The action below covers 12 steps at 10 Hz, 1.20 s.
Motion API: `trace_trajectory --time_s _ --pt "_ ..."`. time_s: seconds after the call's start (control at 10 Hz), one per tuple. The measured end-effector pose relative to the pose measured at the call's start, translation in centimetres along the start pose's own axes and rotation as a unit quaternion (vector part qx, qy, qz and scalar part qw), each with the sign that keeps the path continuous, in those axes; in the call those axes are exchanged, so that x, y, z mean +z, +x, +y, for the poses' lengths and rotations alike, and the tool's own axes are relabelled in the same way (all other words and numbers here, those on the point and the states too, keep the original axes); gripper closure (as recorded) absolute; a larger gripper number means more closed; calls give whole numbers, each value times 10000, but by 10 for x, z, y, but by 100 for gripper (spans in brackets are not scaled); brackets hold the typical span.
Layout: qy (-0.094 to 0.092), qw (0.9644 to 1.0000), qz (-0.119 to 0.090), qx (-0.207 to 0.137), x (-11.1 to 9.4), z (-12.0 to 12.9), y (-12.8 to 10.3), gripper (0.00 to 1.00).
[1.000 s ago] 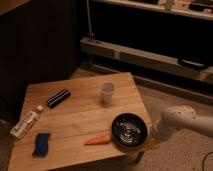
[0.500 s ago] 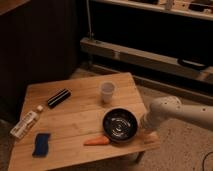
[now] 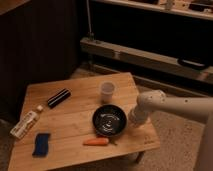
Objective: Push the ceramic bowl across the table
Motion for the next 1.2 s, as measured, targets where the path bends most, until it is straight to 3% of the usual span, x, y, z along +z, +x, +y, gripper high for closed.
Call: trace_trajectory --time_s 0.4,0.7,1.2 --pt "-53 9989 67 -459 5 53 -2 100" --pt "-81 9958 161 -894 11 99 4 100" --pt "-25 9825 501 -1796 38 176 54 100"
